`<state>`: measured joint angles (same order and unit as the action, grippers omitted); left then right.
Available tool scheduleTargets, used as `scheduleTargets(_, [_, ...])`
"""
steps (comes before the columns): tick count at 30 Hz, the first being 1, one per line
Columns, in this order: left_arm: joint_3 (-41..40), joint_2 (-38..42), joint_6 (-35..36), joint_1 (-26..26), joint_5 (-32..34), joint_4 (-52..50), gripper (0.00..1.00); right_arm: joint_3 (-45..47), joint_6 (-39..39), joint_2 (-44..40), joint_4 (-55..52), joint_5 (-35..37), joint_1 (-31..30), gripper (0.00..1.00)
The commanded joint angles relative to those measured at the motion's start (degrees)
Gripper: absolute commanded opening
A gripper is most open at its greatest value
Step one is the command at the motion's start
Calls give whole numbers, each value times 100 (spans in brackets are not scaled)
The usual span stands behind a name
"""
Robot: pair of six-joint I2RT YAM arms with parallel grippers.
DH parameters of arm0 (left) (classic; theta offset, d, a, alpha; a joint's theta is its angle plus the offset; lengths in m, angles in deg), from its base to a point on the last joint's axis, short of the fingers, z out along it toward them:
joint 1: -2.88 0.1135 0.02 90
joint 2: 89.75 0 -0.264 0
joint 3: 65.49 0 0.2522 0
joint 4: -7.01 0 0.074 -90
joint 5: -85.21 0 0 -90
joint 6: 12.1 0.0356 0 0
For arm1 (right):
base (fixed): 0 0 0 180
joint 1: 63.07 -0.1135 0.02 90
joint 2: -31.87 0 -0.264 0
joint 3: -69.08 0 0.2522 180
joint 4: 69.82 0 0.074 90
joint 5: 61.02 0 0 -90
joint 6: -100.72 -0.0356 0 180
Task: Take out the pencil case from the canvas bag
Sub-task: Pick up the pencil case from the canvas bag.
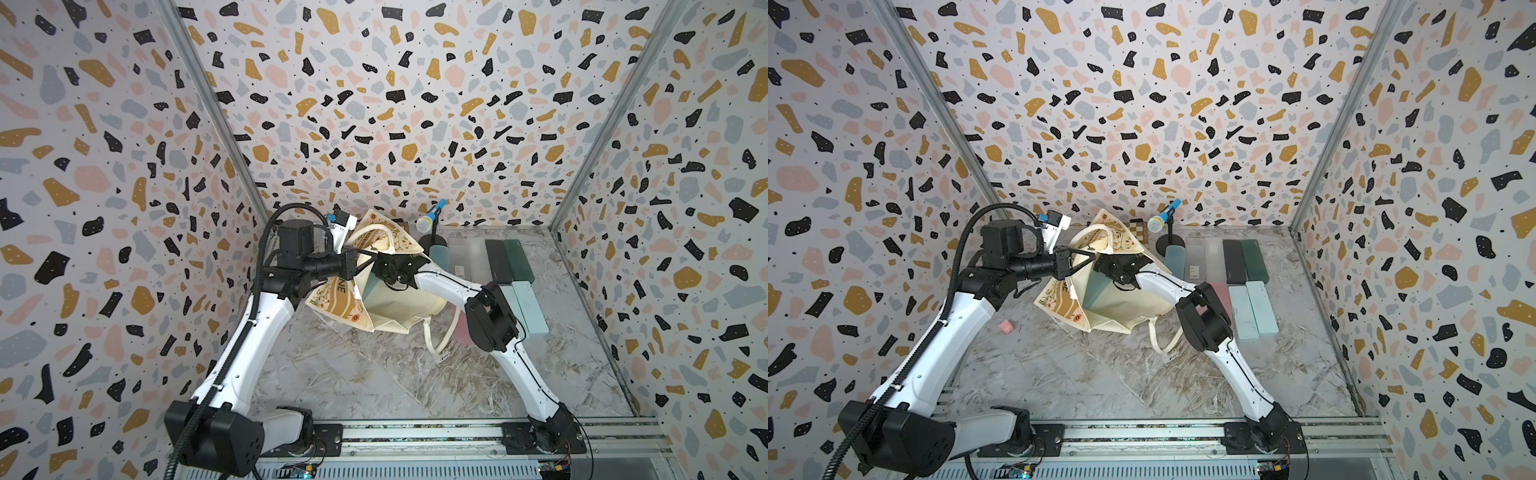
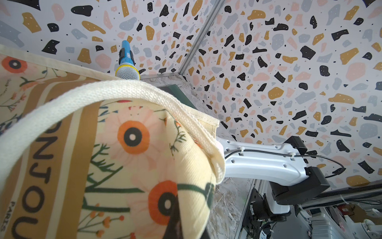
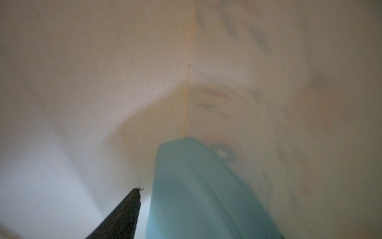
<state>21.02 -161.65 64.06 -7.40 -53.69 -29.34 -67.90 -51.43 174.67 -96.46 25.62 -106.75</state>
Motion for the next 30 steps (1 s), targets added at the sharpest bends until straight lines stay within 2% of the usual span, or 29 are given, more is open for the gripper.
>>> scheduleTargets(1, [158, 299, 99, -150, -972, 322, 0, 10, 181, 167, -458, 335, 176, 68])
scheduleTargets(6, [249, 277, 260, -143, -294, -72, 0, 461, 532, -392, -5, 537, 116, 62])
scheduleTargets(11, [309, 264, 360, -140, 150, -305, 0, 1257, 1201, -1194, 658, 1239, -127, 59])
scheduleTargets(14, [310, 264, 365, -139, 214, -325, 0, 1887, 1561, -1663, 1238, 1515, -245, 55])
scheduleTargets(22, [342, 230, 394, -132, 443, -440, 0, 3024, 1878, -2431, 2279, 1406, -304, 50])
scheduleTargets(30, [346, 206, 391, -107, 442, -439, 0, 3165, 1825, -2514, 2297, 1443, -308, 36])
